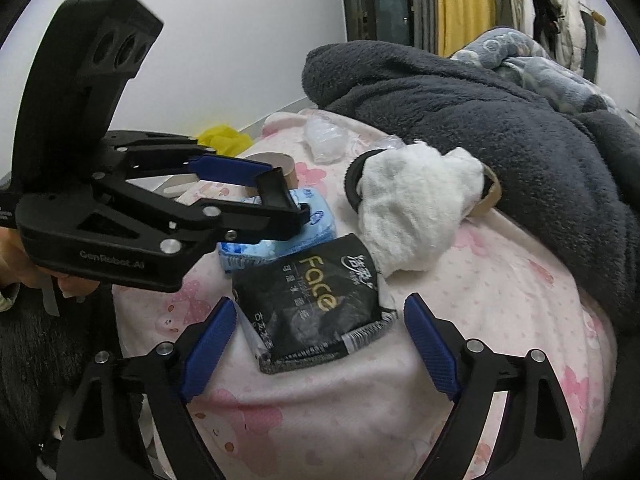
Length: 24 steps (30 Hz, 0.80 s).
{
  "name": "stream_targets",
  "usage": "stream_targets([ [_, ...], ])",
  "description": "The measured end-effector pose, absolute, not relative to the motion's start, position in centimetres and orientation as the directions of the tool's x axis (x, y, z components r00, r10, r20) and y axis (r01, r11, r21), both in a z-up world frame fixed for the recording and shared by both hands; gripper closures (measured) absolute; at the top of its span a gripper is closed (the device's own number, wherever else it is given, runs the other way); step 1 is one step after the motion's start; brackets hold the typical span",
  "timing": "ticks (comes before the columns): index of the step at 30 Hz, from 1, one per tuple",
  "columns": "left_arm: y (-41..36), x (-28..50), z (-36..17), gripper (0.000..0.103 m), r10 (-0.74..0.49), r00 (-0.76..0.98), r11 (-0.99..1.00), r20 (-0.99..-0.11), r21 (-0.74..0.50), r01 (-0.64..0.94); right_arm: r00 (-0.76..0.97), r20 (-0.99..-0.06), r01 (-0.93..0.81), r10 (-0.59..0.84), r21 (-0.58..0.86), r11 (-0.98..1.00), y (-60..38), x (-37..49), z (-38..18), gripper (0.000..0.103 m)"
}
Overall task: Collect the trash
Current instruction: 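Reach the right gripper to the black Face tissue pack and close on it, then carry the black tissue pack over the green bin and open the right gripper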
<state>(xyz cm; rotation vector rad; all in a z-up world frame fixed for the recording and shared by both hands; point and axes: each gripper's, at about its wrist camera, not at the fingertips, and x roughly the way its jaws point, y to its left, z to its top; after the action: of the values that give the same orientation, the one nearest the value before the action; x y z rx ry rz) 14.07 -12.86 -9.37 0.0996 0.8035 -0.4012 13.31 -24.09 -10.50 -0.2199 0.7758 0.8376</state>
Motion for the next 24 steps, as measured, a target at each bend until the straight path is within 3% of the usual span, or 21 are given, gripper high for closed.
stream_targets([
  [12, -10.9, 13.8, -7.4, 0.055, -0.343, 0.665, 0.925, -0.664, -0.114, 0.364, 0.386, -0.733, -0.733, 0.560, 0.125, 0.669, -22.7, 14.6, -11.2, 0.018],
  [20, -9.1, 13.4, -6.5, 0.054, -0.322, 0.688, 0.934, -0.650, -0.102, 0.342, 0.363, -0.742, -0.721, 0.563, 0.158, 0.674, -22.9, 14.7, -11.1, 0.031],
  [24, -7.0, 13.4, -6.3, 0.054, -0.289, 0.703, 0.949, -0.650, -0.097, 0.300, 0.360, -0.726, -0.705, 0.586, 0.200, 0.681, -23.4, 14.3, -10.1, 0.032],
])
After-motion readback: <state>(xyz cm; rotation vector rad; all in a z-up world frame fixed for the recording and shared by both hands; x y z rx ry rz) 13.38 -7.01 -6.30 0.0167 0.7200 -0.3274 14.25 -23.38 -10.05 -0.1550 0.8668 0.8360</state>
